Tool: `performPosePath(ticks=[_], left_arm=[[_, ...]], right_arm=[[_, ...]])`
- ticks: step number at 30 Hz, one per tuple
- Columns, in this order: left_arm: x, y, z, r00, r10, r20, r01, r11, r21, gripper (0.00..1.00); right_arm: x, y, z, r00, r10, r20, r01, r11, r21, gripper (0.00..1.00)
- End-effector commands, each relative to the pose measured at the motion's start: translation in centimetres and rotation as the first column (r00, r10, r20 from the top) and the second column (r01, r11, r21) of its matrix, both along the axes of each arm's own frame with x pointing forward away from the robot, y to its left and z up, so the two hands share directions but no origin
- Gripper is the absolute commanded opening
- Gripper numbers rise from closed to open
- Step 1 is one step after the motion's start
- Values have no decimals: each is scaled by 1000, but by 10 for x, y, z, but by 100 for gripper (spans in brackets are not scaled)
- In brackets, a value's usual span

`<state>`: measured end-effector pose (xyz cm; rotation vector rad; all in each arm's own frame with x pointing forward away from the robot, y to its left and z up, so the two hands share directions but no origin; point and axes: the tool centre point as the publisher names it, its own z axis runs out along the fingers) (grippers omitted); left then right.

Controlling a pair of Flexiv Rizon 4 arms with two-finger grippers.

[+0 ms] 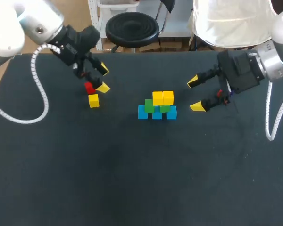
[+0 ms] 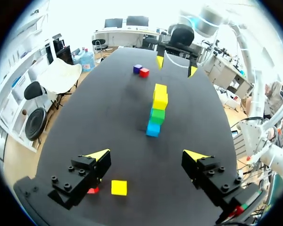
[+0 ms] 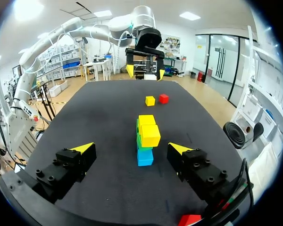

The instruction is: Place the blue cubes, place green cubes on the blue cubes, place the yellow cubes on the green cubes, then place the red cubes on the yellow cubes, and place purple cube on the red cubes.

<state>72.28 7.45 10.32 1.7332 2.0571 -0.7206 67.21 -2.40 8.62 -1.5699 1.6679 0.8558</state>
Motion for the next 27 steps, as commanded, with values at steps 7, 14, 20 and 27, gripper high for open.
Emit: performPosePath(ticks=[7, 14, 20, 27], left_arm=[[-7, 23, -7, 1000, -21, -10, 21, 998, -52, 100], [-7, 23, -7, 1000, -21, -10, 21, 998, -52, 100], [-7, 23, -7, 1000, -21, -10, 21, 998, -52, 100], [-7, 23, -13, 999, -44, -18, 43, 998, -53, 100]], right_arm=[[0, -1, 0, 1000, 1, 1, -1, 1000, 2, 100], [0, -1, 0, 1000, 1, 1, -1, 1000, 2, 100], [0, -1, 0, 1000, 1, 1, -1, 1000, 2, 100], [0, -1, 0, 1000, 1, 1, -1, 1000, 2, 100]])
